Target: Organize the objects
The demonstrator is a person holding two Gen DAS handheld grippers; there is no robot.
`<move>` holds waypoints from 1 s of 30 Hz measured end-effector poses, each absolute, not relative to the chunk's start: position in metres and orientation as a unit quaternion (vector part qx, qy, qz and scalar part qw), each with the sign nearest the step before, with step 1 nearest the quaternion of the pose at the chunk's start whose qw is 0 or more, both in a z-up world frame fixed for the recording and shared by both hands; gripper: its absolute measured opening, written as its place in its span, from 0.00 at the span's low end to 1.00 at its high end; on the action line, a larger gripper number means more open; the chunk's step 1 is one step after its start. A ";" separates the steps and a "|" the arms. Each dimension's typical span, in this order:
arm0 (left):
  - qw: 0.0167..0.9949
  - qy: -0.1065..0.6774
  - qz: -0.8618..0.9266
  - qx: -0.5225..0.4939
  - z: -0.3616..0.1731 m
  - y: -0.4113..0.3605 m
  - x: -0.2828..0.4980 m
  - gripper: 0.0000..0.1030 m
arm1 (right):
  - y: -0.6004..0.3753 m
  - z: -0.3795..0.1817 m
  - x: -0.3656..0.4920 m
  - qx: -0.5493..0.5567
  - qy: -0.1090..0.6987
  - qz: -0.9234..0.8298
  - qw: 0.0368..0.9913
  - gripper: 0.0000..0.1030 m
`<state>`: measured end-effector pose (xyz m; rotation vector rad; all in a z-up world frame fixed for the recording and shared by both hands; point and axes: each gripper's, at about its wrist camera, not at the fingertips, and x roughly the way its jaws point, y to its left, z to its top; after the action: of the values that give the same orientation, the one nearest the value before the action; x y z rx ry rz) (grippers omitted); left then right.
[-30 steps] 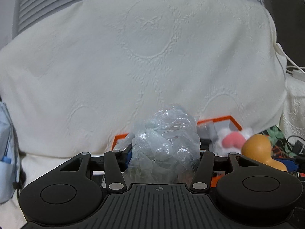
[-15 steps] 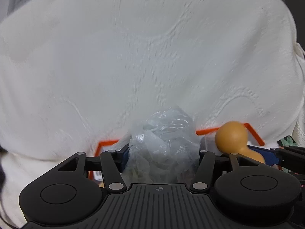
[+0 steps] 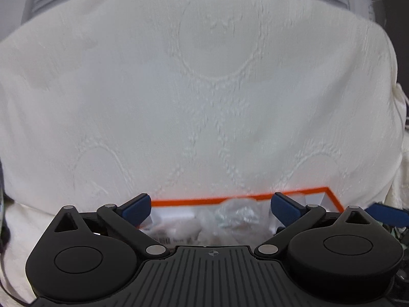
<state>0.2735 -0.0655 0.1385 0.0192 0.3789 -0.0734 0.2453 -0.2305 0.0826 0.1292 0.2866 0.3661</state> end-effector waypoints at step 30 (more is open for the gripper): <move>0.929 0.368 -0.001 0.025 0.009 -0.052 0.185 1.00 | -0.211 -0.001 0.182 0.049 0.304 0.086 0.947 1.00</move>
<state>0.1850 -0.0520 0.0085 0.0516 0.7544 -0.0029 0.1818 -0.2115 -0.0007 0.0997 0.6191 0.1758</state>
